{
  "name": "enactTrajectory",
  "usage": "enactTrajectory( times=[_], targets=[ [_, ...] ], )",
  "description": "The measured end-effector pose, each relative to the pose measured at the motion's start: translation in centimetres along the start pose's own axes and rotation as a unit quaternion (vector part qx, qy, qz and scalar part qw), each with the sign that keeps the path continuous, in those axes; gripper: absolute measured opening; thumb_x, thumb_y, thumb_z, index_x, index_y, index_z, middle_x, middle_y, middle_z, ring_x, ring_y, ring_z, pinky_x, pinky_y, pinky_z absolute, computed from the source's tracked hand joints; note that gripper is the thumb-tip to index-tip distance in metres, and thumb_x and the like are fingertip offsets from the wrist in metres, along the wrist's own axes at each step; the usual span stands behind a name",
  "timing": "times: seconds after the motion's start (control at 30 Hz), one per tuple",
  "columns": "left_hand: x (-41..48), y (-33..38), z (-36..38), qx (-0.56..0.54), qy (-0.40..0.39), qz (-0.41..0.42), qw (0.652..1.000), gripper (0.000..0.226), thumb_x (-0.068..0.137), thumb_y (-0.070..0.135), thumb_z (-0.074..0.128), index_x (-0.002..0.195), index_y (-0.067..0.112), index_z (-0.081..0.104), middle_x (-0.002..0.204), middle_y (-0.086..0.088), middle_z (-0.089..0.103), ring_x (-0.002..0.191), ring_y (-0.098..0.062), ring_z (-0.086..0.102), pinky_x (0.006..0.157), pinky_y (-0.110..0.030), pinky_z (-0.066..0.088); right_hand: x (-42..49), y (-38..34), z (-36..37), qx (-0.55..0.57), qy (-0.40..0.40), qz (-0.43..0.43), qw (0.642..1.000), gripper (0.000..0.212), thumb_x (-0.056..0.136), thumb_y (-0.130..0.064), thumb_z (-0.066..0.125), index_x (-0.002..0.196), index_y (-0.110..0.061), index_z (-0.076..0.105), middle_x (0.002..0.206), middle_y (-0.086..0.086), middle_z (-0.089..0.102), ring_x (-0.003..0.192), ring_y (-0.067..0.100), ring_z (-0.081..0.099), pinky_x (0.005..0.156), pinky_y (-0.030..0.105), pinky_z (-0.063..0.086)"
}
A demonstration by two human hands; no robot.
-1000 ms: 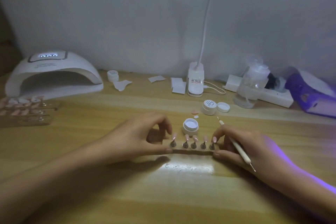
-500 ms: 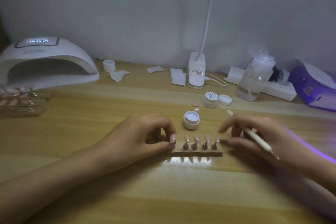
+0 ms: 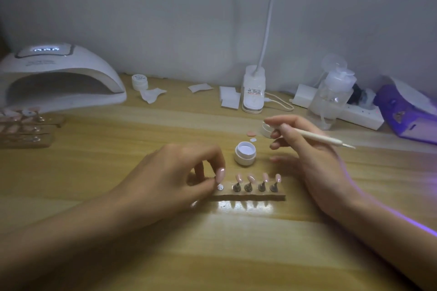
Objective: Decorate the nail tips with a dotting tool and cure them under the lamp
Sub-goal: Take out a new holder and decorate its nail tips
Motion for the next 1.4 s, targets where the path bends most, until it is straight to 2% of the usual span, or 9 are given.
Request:
enactTrajectory(
  times=[0.17,0.3,0.57,0.67,0.8,1.0,1.07,1.2,1.4],
  targets=[
    [-0.5,-0.7,0.6,-0.02,-0.01,0.005,1.0,0.021,0.085,0.011,0.07,0.083,0.029,0.059,0.085,0.014,0.064,0.072,-0.012,0.062,0.058,-0.013,0.04,-2.1,1.5,0.4,0.028,-0.026,0.034,0.999,0.023,0.097,-0.028,0.05,0.105,-0.026,0.072,0.093,-0.007,0.061,0.093,0.012,0.062,0.085,0.027,0.054],
    [-0.5,-0.6,0.8,-0.032,-0.008,0.005,0.999,0.021,0.086,0.012,0.07,0.082,0.029,0.059,0.084,0.014,0.065,0.07,-0.011,0.062,0.058,-0.01,0.038,-3.4,2.0,1.1,0.088,-0.039,0.059,0.994,0.026,0.089,-0.033,0.053,0.106,-0.026,0.072,0.095,-0.011,0.066,0.091,0.013,0.062,0.079,0.02,0.052],
    [-1.0,-0.2,0.6,-0.026,-0.01,0.028,0.999,0.012,0.088,0.016,0.067,0.084,0.025,0.06,0.085,0.012,0.064,0.074,-0.011,0.062,0.059,-0.008,0.037,-3.8,2.4,1.1,0.144,-0.028,0.076,0.986,0.031,0.084,-0.031,0.056,0.108,-0.019,0.073,0.092,0.003,0.062,0.091,0.014,0.062,0.077,0.021,0.053],
    [-0.5,-0.4,0.0,-0.026,0.0,0.022,0.999,0.016,0.086,0.014,0.07,0.085,0.027,0.061,0.088,0.014,0.066,0.074,-0.011,0.063,0.057,-0.008,0.037,-2.6,1.4,0.8,0.113,-0.026,0.058,0.992,0.026,0.092,-0.027,0.052,0.102,-0.017,0.074,0.084,0.002,0.064,0.083,0.01,0.062,0.071,0.022,0.053],
    [1.1,-1.7,-1.0,-0.022,0.038,-0.039,0.998,0.006,0.084,0.035,0.062,0.088,0.034,0.058,0.092,0.027,0.068,0.069,-0.011,0.063,0.056,-0.028,0.045,-0.2,0.8,0.1,0.075,0.009,0.044,0.996,0.015,0.102,-0.015,0.046,0.094,-0.01,0.058,0.069,0.004,0.064,0.062,0.013,0.057,0.056,0.022,0.051],
    [3.5,-2.8,1.0,-0.173,0.04,-0.09,0.98,0.008,0.085,0.018,0.074,0.083,0.025,0.069,0.088,0.017,0.07,0.059,-0.016,0.053,0.055,-0.025,0.049,1.1,0.1,1.1,-0.02,-0.017,-0.013,1.0,0.025,0.1,-0.013,0.054,0.077,-0.012,0.044,0.056,0.003,0.058,0.045,0.013,0.047,0.044,0.022,0.042],
    [3.4,-2.9,1.3,-0.176,0.034,-0.076,0.981,0.01,0.085,0.016,0.074,0.084,0.025,0.07,0.088,0.017,0.07,0.06,-0.019,0.055,0.058,-0.024,0.048,1.0,-0.2,1.2,-0.052,-0.033,-0.038,0.997,0.025,0.1,-0.011,0.054,0.076,-0.012,0.044,0.055,0.003,0.058,0.047,0.012,0.048,0.045,0.022,0.043],
    [3.2,-3.3,1.5,-0.18,0.034,-0.063,0.981,0.016,0.084,0.015,0.076,0.08,0.03,0.07,0.086,0.014,0.069,0.059,-0.006,0.053,0.063,-0.022,0.046,1.0,-0.4,1.7,-0.071,-0.054,-0.066,0.994,0.024,0.099,-0.01,0.054,0.077,-0.012,0.045,0.056,0.002,0.058,0.048,0.014,0.05,0.048,0.023,0.044],
    [3.3,-3.4,2.2,-0.194,0.014,-0.06,0.979,0.016,0.083,0.012,0.077,0.079,0.027,0.072,0.081,0.019,0.069,0.058,0.0,0.056,0.058,-0.013,0.042,1.2,0.1,2.0,-0.064,-0.064,-0.059,0.994,0.023,0.099,-0.01,0.053,0.078,-0.01,0.045,0.056,0.001,0.057,0.049,0.018,0.05,0.047,0.021,0.044]
  ],
)
Point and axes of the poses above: each hand's wrist, its own x-axis towards the middle knuckle, its own z-axis out of the palm, y = z × x, the point moved 10 cm from there along x, towards the middle knuckle
